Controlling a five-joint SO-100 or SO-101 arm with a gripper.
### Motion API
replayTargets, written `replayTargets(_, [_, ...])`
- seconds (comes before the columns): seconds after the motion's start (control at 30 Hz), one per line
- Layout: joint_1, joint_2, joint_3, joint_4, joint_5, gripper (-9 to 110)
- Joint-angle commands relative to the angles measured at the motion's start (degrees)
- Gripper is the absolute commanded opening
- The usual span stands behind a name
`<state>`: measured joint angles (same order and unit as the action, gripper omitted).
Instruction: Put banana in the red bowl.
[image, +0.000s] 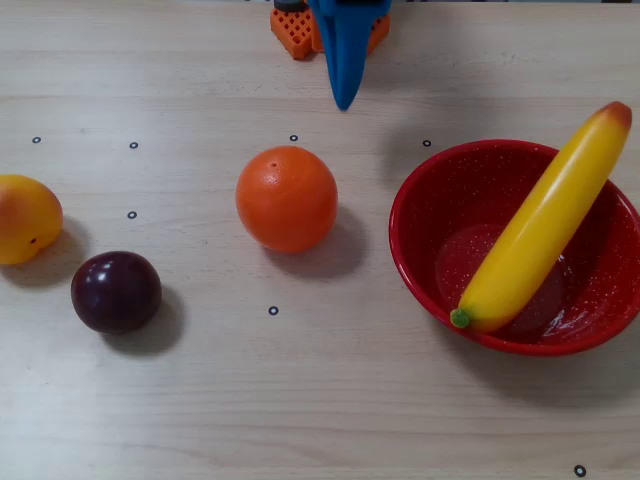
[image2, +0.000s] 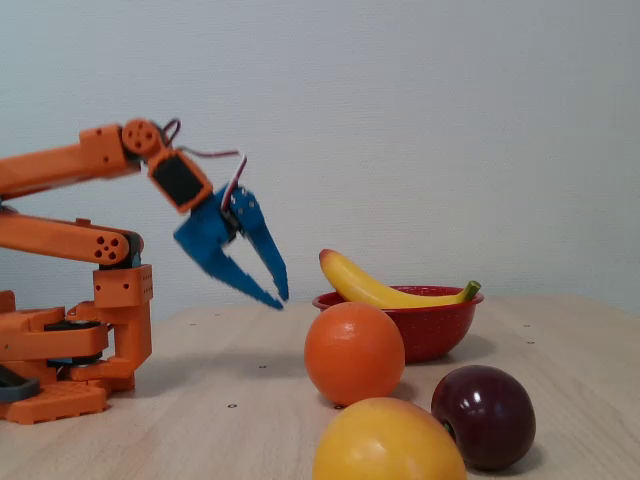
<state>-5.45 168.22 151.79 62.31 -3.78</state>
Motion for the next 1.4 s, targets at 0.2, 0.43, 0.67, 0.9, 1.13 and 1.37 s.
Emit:
replayTargets(0.2, [0.09, 9.76, 16.7, -13.89, 4.22, 0])
replayTargets(0.43, [0.97, 17.31, 26.28, -14.59, 7.03, 0])
replayTargets(0.67, [3.16, 21.45, 30.76, -15.21, 7.91, 0])
replayTargets(0.9, [5.01, 22.68, 30.76, -13.01, 11.16, 0])
replayTargets(1.13, [4.31, 22.68, 30.76, -13.01, 10.72, 0])
replayTargets(1.37, [4.31, 22.68, 30.76, -12.92, 11.6, 0])
